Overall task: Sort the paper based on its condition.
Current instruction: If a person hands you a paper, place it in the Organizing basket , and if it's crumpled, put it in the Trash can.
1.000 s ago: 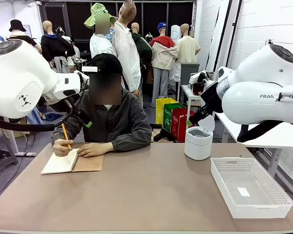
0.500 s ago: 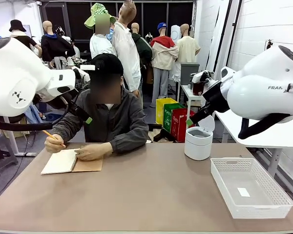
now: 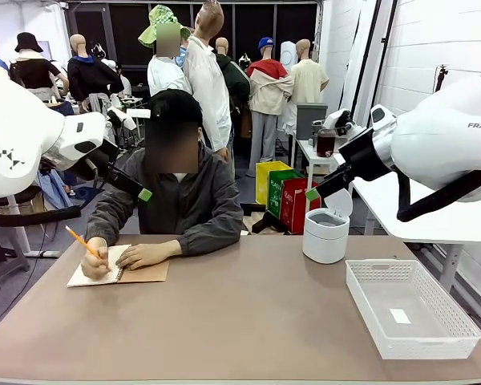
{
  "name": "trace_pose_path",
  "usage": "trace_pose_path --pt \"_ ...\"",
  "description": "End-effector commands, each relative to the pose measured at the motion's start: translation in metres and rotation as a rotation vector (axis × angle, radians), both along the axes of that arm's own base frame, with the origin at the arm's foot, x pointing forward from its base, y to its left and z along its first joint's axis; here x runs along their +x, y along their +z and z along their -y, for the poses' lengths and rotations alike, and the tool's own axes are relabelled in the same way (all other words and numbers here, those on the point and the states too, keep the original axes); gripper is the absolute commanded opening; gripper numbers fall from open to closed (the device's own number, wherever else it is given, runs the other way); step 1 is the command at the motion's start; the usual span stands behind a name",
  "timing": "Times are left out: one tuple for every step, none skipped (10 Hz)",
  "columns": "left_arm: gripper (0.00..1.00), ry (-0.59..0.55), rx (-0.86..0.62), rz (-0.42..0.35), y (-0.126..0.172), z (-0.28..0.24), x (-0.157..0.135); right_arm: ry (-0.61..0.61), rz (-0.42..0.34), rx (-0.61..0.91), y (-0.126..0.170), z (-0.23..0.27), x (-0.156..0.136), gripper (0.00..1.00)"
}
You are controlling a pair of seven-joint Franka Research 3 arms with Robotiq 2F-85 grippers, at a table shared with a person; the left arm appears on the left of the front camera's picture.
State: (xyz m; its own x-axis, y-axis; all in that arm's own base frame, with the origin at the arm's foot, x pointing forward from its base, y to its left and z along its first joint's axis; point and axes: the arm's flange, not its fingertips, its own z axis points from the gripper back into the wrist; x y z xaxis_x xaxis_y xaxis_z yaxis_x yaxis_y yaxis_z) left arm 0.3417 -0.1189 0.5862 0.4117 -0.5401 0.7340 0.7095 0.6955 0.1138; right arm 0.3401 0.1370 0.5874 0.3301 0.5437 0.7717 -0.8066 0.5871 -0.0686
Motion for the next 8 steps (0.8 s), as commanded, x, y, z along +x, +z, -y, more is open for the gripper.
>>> trace_pose_path --pt "1.00 -0.045 -0.059 0.013 -0.0098 -0.0074 0.0038 0.049 0.022 0.049 -0.0060 0.0011 0.0062 1.00" --pt "1.00 -0.046 -0.064 0.010 -0.0125 -0.0085 0.0054 0.054 0.023 0.057 -0.0071 0.0004 0.0078 1.00" --pt "1.00 -0.054 -0.068 0.010 -0.0151 -0.0085 0.0058 0.061 0.021 0.063 -0.0077 -0.0001 0.0087 1.00" --pt "1.00 -0.015 -0.044 0.035 -0.0149 -0.0061 0.0067 0.041 0.023 0.052 -0.0078 -0.0020 0.0102 1.00" --pt "1.00 -0.012 -0.035 -0.008 -0.0077 -0.0058 0.0036 -0.002 0.025 0.026 -0.0099 -0.0029 0.0106 1.00" --pt "1.00 -0.012 -0.035 -0.008 -0.0077 -0.0058 0.0036 0.028 0.004 0.030 -0.0018 -0.0002 0.0025 1.00" --pt "1.00 -0.012 -0.035 -0.008 -0.0077 -0.0058 0.0036 0.028 0.004 0.030 -0.0018 -0.0002 0.0025 1.00" --pt "1.00 -0.012 -0.035 -0.008 -0.0077 -0.0058 0.0036 0.028 0.004 0.030 -0.0018 -0.0002 0.0025 1.00"
